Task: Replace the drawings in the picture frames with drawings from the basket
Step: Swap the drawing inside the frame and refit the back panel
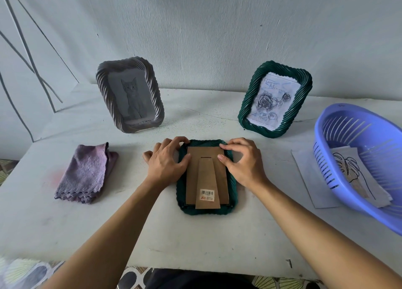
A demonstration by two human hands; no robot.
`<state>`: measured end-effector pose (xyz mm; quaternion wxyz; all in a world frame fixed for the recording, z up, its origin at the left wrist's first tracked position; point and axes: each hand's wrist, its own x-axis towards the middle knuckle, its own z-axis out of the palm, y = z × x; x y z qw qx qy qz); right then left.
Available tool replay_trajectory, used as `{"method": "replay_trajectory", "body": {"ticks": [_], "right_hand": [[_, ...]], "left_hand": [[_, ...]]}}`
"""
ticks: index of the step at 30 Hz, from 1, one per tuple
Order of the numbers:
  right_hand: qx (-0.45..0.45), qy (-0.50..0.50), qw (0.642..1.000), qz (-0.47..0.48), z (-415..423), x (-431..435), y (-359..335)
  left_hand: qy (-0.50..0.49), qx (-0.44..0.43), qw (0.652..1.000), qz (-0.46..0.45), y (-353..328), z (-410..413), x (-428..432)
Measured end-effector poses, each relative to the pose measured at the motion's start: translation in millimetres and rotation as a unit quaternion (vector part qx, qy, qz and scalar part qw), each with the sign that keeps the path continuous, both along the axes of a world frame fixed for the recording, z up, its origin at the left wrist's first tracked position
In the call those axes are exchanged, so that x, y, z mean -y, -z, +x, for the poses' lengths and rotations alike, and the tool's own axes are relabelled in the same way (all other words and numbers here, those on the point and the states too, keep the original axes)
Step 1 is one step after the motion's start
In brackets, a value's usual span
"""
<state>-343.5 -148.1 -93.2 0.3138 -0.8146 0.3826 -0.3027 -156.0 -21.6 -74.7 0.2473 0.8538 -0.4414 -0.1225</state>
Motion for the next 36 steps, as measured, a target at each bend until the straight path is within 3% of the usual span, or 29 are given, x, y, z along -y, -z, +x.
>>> {"method": "replay_trajectory", "body": {"ticks": [7,14,29,36], "right_hand": [[-0.007,0.007,1.0,-0.017,0.5,-1.6,0.8],[-0.009,0.009,1.0,-0.021,0.6,-2.2,1.4],[0.003,-0.026,0.999,-0.018,-7.6,-2.2,2.6],[0.013,-0.026,0.999,-0.031,-22.1,-16.2,-5.1]], "left_hand": [[0.024,-0.022,0.999,0.037,-4.3,5.2,3.4],[0.007,-0.011,0.999,-0.035,1.2,0.6,-2.6],[0.012,0.008,0.997,-0.075,7.2,-3.3,-13.9],[0.038,0.017,0.992,-0.117,0.0,-10.5,-60.8]]}}
